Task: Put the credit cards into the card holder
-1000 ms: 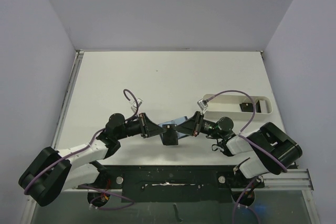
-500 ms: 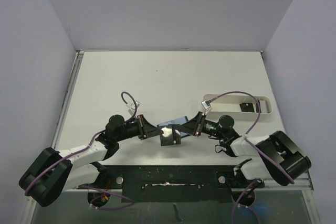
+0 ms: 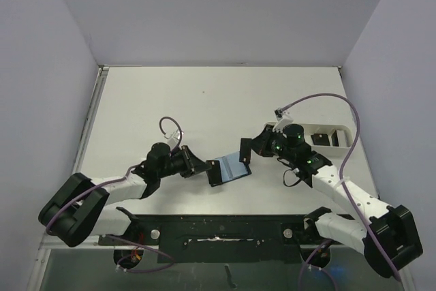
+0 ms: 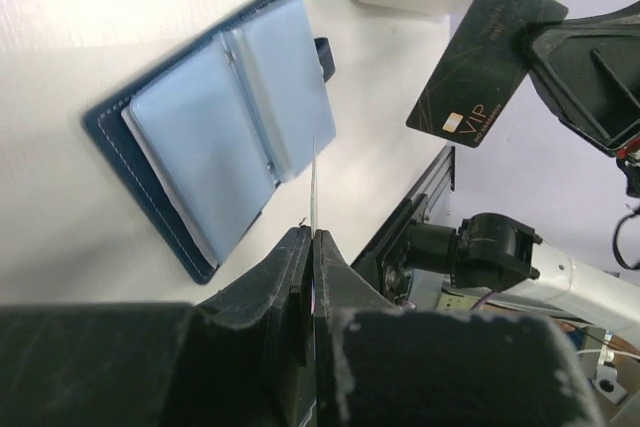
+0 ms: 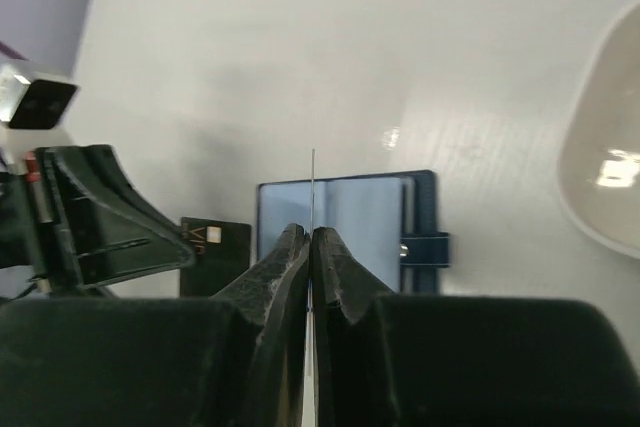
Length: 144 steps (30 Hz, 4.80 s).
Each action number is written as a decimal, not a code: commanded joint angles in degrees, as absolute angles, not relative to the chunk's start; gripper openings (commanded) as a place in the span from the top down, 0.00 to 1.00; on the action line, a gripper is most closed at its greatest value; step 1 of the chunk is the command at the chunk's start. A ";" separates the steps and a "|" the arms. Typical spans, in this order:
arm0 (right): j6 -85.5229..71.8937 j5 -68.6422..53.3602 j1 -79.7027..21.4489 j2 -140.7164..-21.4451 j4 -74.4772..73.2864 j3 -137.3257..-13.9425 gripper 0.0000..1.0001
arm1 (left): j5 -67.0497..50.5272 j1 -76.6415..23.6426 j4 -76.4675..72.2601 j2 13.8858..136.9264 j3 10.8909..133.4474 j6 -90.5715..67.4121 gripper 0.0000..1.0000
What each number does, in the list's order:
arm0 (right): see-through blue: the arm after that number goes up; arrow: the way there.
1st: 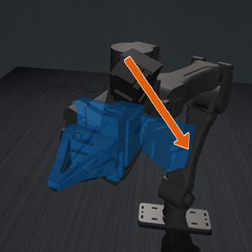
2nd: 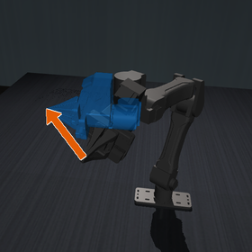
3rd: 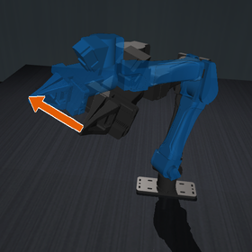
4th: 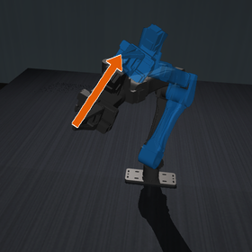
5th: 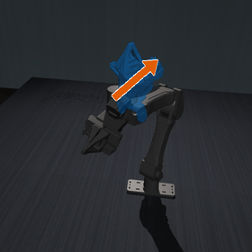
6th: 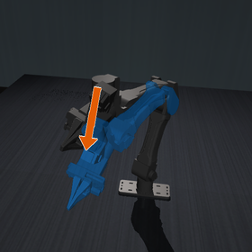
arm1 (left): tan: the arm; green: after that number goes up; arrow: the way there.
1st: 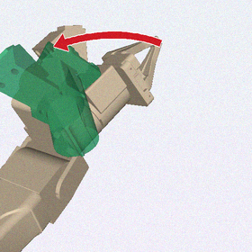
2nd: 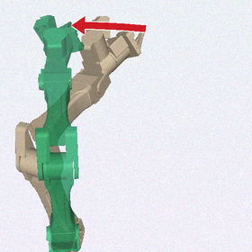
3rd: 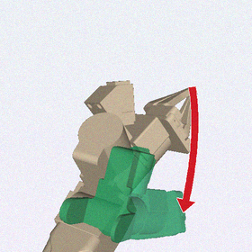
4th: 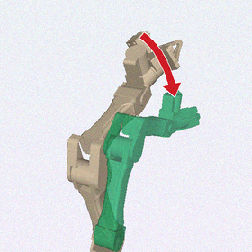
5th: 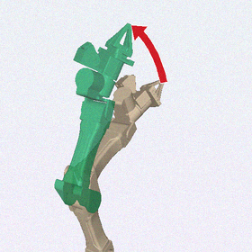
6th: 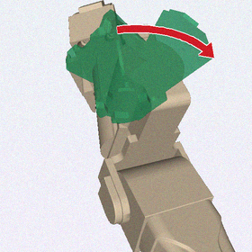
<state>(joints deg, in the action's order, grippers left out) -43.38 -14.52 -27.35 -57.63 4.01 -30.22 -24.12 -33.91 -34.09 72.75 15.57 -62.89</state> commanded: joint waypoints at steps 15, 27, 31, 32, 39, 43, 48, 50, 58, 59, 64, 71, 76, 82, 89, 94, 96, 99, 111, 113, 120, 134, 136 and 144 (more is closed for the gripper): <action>-26.72 0.96 -29.46 -74.46 -14.90 -42.30 1.00 | -22.94 -33.49 -44.85 88.15 23.13 -65.66 1.00; -32.96 0.90 -38.80 -75.37 -18.49 -43.53 1.00 | -23.93 -31.45 -35.59 83.19 23.90 -62.56 1.00; -34.05 0.52 -40.13 -74.42 -19.82 -43.41 1.00 | -25.94 -30.21 -35.24 83.32 23.91 -60.75 1.00; -33.97 1.03 -40.09 -73.95 -20.79 -43.60 1.00 | -26.46 -29.85 -35.09 83.38 23.97 -60.47 1.00; -32.66 2.65 -38.85 -68.41 -22.54 -44.64 1.00 | -32.54 -27.83 -31.99 85.12 26.74 -57.27 1.00; -33.84 -5.36 -37.47 -67.81 -13.42 -42.68 1.00 | -33.15 -27.05 -28.96 85.55 27.86 -55.21 1.00; -36.52 -13.01 -34.65 -71.06 -5.92 -42.25 1.00 | -35.31 -26.03 -26.45 86.89 29.10 -53.30 1.00; -37.07 -15.29 -33.46 -73.19 -3.81 -42.65 1.00 | -35.09 -25.93 -25.99 87.53 29.18 -52.88 1.00; -38.41 -19.55 -30.80 -80.52 0.91 -41.18 1.00 | -36.26 -25.75 -29.48 90.51 28.38 -53.98 1.00; -38.49 -19.50 -30.71 -81.04 1.14 -40.80 1.00 | -36.41 -25.75 -29.68 90.83 28.42 -54.04 1.00; -38.34 -18.51 -30.48 -82.28 1.45 -38.80 1.00 | -36.83 -25.75 -30.66 91.78 28.30 -54.57 1.00; -38.08 -17.18 -30.32 -83.28 1.48 -37.47 1.00 | -36.52 -25.75 -31.06 93.12 28.55 -54.71 1.00; -37.39 -16.09 -30.32 -83.34 0.76 -37.10 1.00 | -36.62 -25.70 -32.26 94.22 28.63 -54.76 1.00; -35.73 -12.42 -30.32 -83.98 -1.64 -37.09 1.00 | -37.17 -25.58 -32.73 96.60 29.84 -53.98 1.00; -34.40 -9.22 -30.32 -82.63 -4.00 -36.92 1.00 | -36.68 -25.48 -30.81 98.61 31.18 -53.40 1.00; -33.69 -8.66 -30.32 -83.11 -4.91 -37.26 1.00 | -36.10 -25.48 -30.14 98.94 31.97 -53.80 1.00; -33.46 -8.62 -30.32 -83.14 -5.21 -37.58 1.00 | -36.35 -25.55 -29.81 99.04 32.10 -54.01 1.00; -33.15 -8.19 -30.33 -83.15 -5.79 -38.19 1.00 | -36.55 -26.02 -29.86 98.61 31.68 -54.54 1.00; -33.30 -8.74 -30.30 -83.43 -5.87 -38.06 1.00 | -32.52 -27.77 -36.28 99.20 27.49 -54.59 1.00; -33.35 -8.95 -30.35 -83.26 -6.03 -38.18 1.00 | -32.60 -27.82 -36.80 99.23 26.96 -54.98 1.00; -33.71 -8.25 -30.35 -79.56 -9.70 -40.14 1.00 | -28.58 -28.17 -28.41 95.32 28.30 -53.20 0.74; -35.88 -5.83 -30.27 -76.57 -10.87 -38.67 1.00 | -16.09 -34.18 -8.93 90.07 35.73 -47.23 0.64; -36.46 -5.99 -30.39 -76.75 -10.16 -38.01 1.00 | -14.71 -35.02 -8.39 90.38 36.15 -47.72 0.66; -38.37 -6.09 -31.78 -75.74 -8.28 -35.42 1.00 | -12.94 -35.86 -7.70 92.01 36.59 -50.73 0.86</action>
